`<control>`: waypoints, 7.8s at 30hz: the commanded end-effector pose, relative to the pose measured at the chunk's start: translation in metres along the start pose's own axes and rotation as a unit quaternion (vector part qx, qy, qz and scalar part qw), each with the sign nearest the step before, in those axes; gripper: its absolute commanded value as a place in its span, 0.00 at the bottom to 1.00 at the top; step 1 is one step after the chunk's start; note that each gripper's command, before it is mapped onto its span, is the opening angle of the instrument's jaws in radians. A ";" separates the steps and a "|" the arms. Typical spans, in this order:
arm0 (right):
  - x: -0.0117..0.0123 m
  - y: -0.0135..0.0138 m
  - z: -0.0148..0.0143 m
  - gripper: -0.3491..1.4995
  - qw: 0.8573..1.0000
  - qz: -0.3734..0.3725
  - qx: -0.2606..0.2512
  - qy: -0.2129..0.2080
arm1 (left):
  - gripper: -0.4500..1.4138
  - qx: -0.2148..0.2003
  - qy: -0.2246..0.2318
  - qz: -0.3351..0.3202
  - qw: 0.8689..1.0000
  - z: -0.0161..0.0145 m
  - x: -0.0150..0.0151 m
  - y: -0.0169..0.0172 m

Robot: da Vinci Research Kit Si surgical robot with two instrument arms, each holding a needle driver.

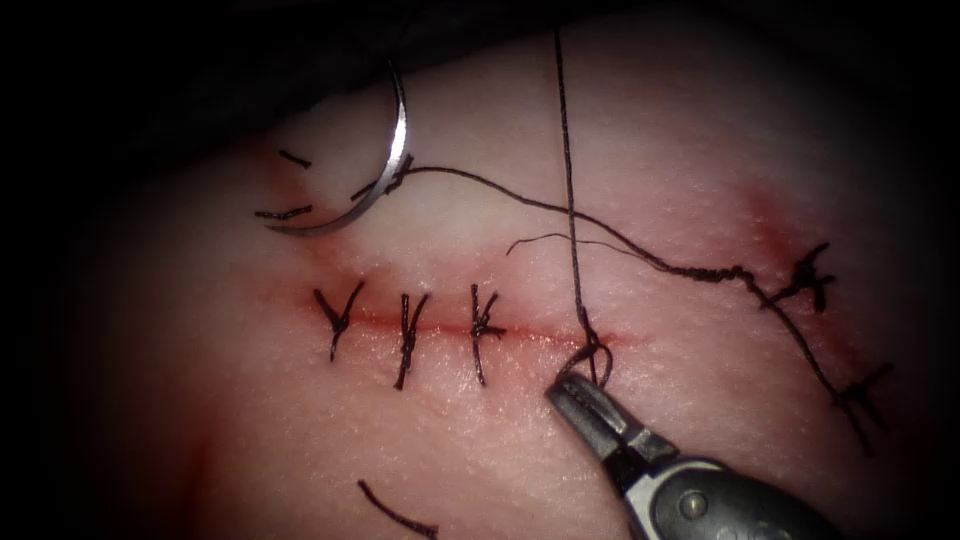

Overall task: Wound Closure
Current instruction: Pull tail through loops and downward with right end-effector and pull updward with left grasper to tighten knot, then wrap thread one time, clockwise, around right needle holder, then pick up thread tail with right hand, then pull tail through loop and upward with right jaws while pulling downwards on working end of suture with left end-effector

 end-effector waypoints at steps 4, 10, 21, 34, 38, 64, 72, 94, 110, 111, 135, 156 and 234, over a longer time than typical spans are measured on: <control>0.0002 -0.0030 -0.0019 0.00 1.000 -0.004 0.001 0.006 | 0.00 0.007 -0.003 0.006 1.000 0.0012 -0.0002 -0.0014; 0.0008 -0.0046 -0.0036 0.00 1.000 -0.006 0.010 0.009 | 0.00 0.008 -0.004 0.005 1.000 0.0013 -0.0003 -0.0019; 0.0002 -0.0060 -0.0042 0.00 1.000 -0.011 0.017 0.012 | 0.00 0.068 0.017 -0.013 0.997 0.0034 0.0007 -0.0049; -0.0024 -0.0074 -0.0051 0.00 1.000 -0.005 0.019 -0.008 | 0.00 0.109 0.020 -0.007 0.994 0.0092 -0.0012 -0.0091; -0.0029 -0.0081 -0.0060 0.00 1.000 0.000 0.021 -0.011 | 0.00 0.108 0.007 0.006 0.994 0.0109 -0.0030 -0.0092; 0.0014 -0.0041 -0.0070 0.93 0.995 0.047 0.082 0.041 | 0.00 -0.011 -0.028 0.005 1.000 -0.0043 -0.0024 0.0040; 0.0056 -0.0007 -0.0069 0.95 0.988 0.066 0.135 0.042 | 0.00 -0.034 -0.042 0.017 0.998 -0.0127 0.0016 0.0116; 0.0056 0.0037 0.0083 0.00 0.988 0.043 0.146 0.024 | 0.00 -0.039 -0.034 0.046 0.998 -0.0157 0.0043 0.0227; 0.0109 0.0060 0.0113 0.00 0.928 0.094 0.336 0.131 | 0.00 -0.094 0.014 0.033 0.995 -0.0110 0.0024 0.0261; 0.0111 0.0061 0.0115 0.00 0.919 0.098 0.356 0.137 | 0.00 -0.096 0.017 0.029 0.995 -0.0107 0.0022 0.0258; 0.0106 0.0051 0.0121 0.00 0.694 -0.096 0.714 0.003 | 0.00 -0.158 0.040 0.042 0.986 -0.0053 0.0000 0.0227; 0.0042 0.0009 0.0100 0.73 0.600 -0.172 0.769 -0.137 | 0.00 -0.159 0.031 0.021 0.987 -0.0066 -0.0010 0.0230; 0.0093 0.0132 0.0192 0.00 0.691 -0.227 0.686 -0.035 | 0.00 -0.198 -0.012 0.067 0.978 -0.0182 0.0009 0.0446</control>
